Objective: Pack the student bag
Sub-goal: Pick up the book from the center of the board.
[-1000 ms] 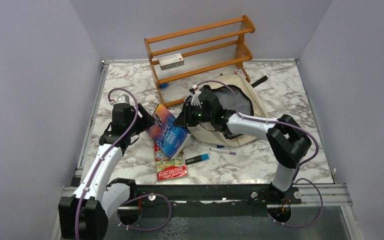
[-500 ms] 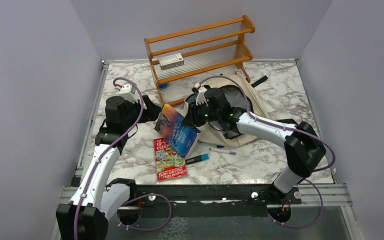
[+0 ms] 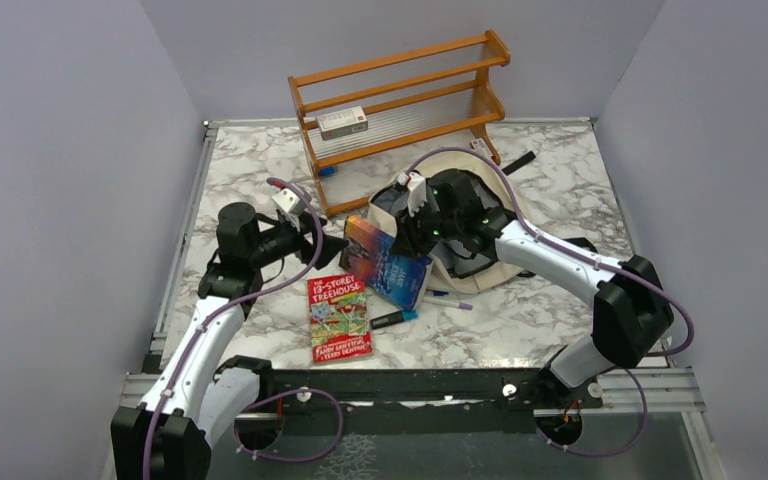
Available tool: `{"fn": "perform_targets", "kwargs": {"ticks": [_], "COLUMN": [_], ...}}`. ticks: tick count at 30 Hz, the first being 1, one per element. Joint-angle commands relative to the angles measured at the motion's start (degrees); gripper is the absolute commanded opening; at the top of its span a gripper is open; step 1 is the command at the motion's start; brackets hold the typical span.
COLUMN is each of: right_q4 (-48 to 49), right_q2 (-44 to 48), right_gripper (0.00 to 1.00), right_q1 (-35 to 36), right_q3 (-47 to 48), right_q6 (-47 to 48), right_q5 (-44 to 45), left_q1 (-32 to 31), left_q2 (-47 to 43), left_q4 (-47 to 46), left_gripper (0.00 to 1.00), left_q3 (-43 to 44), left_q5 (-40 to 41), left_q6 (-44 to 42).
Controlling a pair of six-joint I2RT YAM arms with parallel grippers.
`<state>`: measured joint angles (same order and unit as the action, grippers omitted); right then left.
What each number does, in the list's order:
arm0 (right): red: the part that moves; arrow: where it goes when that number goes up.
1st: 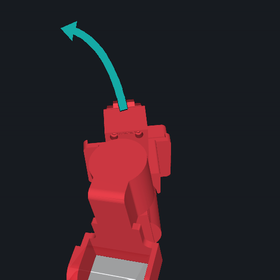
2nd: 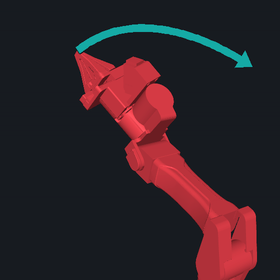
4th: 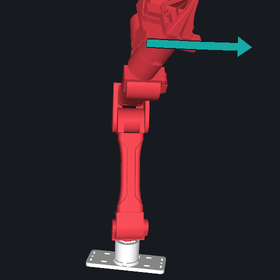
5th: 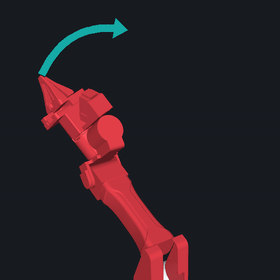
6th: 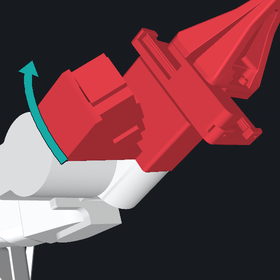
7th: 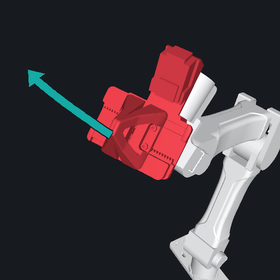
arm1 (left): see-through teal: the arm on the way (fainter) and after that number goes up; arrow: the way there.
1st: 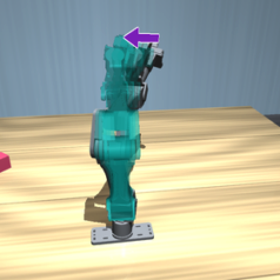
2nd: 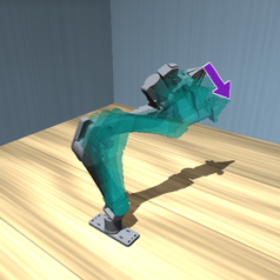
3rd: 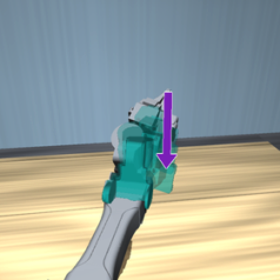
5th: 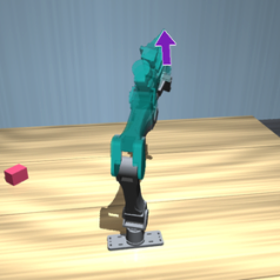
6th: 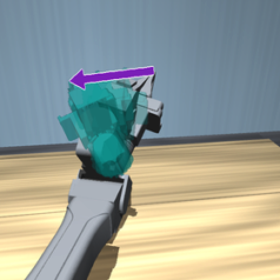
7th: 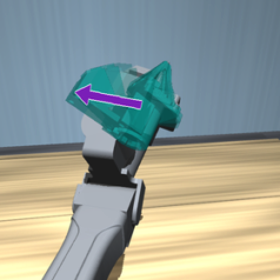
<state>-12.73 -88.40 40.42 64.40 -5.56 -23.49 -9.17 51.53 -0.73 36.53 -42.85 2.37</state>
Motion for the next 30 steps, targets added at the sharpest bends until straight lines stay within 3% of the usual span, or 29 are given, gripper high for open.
{"fn": "perform_targets", "kwargs": {"ticks": [1,5,10,13,21,30], "right_q4": [-2.4,-2.8,-2.6,-2.6,-2.5,-3.0], "right_q2": [0.4,-0.6,-2.1,-3.4,-6.4,-8.2], "right_gripper": [0.01,0.03,0.24,0.3,0.4,0.44], "right_q1": [0.3,0.3,0.3,0.3,0.3,0.3], "right_q3": [3.4,2.3,2.0,2.2,2.4,2.7], "right_q6": [5.0,5.0,5.0,5.0,5.0,5.1], "right_q5": [-2.4,-1.0,-2.5,-3.4,-5.3,-7.0], "left_q1": [-0.3,-0.4,-0.5,-0.5,-0.6,-0.8], "left_q2": [-3.3,-4.2,-4.6,-4.4,-4.6,-4.8], "left_q4": [-2.5,-2.5,-2.5,-2.7,-2.8,-3.2], "left_gripper": [0.74,0.74,0.74,0.74,0.74,0.73], "left_q3": [-1.2,-1.8,-2.1,-2.2,-2.4,-2.8], "left_q5": [-2.2,-2.5,-1.7,-1.7,-1.7,-1.6], "left_q6": [-5.1,-4.8,-4.9,-4.8,-4.7,-4.5]}}
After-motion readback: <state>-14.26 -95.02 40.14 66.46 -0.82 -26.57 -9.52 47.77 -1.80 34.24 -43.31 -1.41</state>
